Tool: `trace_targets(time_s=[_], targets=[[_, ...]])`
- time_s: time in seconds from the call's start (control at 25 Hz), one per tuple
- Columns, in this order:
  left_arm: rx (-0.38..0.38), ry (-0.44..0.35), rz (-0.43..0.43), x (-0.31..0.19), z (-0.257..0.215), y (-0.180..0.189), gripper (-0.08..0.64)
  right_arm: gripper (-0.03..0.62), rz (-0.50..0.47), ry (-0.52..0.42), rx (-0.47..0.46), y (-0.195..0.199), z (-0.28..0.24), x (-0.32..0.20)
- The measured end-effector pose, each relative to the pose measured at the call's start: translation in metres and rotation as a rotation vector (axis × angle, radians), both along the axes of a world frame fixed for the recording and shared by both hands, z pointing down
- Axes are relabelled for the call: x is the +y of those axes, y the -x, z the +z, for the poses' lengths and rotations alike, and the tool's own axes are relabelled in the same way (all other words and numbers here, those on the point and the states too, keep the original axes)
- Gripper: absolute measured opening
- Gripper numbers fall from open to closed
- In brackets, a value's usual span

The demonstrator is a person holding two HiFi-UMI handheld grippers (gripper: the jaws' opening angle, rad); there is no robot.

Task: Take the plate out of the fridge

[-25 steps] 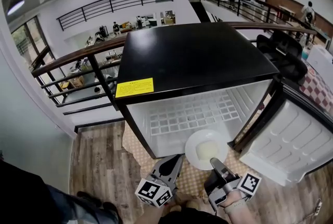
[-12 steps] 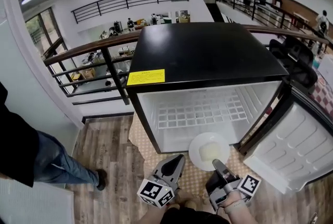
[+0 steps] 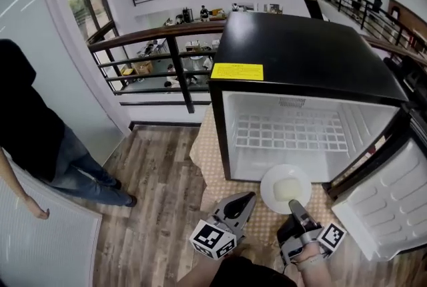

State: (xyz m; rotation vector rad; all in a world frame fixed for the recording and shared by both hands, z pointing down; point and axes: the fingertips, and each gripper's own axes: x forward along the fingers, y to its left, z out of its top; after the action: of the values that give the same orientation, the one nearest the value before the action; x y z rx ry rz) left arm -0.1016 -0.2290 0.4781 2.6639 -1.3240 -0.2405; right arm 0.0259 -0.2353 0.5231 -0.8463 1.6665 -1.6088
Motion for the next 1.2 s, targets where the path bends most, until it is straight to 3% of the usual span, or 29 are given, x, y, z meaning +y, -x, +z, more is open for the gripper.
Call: trace_targets(time_s=[0.44,1.2], targets=[[-0.010,-0.002,-0.011,0.024,-0.008,0.012,0.011,0.058,-0.038,0.011,-0.010,0.023,0.003,0.016],[0.008,0.002,-0.027,0.087,-0.010,0.018,0.011,0.058,-0.009,0.047,-0.022,0.021,0.009,0.076]])
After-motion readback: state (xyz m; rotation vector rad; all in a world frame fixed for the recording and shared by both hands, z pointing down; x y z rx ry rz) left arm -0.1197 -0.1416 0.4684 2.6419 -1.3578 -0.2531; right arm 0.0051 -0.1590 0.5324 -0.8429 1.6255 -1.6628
